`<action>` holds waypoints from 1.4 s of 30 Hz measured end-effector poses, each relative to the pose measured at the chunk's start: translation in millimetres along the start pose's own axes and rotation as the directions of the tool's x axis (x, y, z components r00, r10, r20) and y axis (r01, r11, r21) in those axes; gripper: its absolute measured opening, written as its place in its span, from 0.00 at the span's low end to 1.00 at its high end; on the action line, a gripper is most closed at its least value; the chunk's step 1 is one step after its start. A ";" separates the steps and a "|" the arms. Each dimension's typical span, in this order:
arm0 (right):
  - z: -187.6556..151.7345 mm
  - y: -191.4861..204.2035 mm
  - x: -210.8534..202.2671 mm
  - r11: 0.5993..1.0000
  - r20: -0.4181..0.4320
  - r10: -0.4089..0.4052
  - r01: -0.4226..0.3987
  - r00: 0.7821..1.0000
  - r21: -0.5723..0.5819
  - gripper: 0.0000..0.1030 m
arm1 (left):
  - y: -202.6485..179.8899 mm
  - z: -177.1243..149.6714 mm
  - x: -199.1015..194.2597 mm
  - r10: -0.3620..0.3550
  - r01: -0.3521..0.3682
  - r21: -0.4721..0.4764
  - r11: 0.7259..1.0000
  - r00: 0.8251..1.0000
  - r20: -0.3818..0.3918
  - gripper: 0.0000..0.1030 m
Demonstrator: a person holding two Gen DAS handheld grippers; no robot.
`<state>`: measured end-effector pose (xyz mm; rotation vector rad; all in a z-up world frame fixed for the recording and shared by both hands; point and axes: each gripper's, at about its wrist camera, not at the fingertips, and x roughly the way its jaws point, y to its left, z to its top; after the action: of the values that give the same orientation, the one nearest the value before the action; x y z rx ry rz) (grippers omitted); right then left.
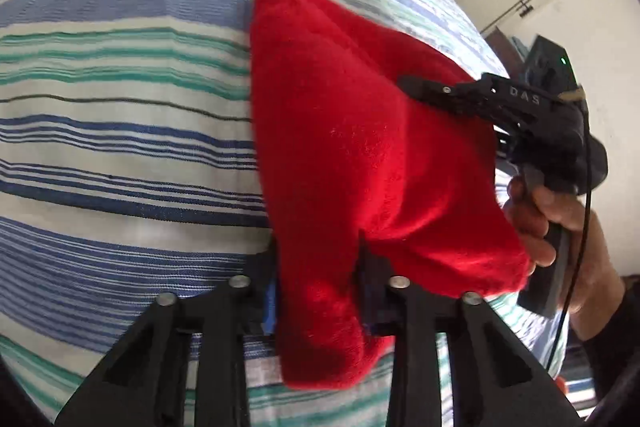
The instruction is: Fold small clothes
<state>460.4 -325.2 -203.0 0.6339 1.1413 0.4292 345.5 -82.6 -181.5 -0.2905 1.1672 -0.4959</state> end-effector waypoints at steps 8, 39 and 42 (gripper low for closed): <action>-2.4 50.6 -83.5 0.990 0.141 0.064 -0.044 0.988 -0.138 0.23 | -48.5 -6.8 -63.8 -0.022 0.009 0.116 0.993 0.994 0.109 0.20; -331.4 136.3 -235.3 0.781 0.292 -0.516 0.582 0.805 -0.224 0.94 | -64.9 -197.7 -194.8 0.563 -0.599 0.125 0.791 0.792 0.238 0.95; -351.3 145.2 -242.9 0.767 0.293 -0.533 0.600 0.793 -0.229 0.94 | -74.4 -207.0 -205.7 0.589 -0.641 0.145 0.754 0.757 0.282 0.95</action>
<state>44.8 -280.0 -33.4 0.0274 0.9735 0.0043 74.9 -33.2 -59.0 0.2531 0.9036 -0.0006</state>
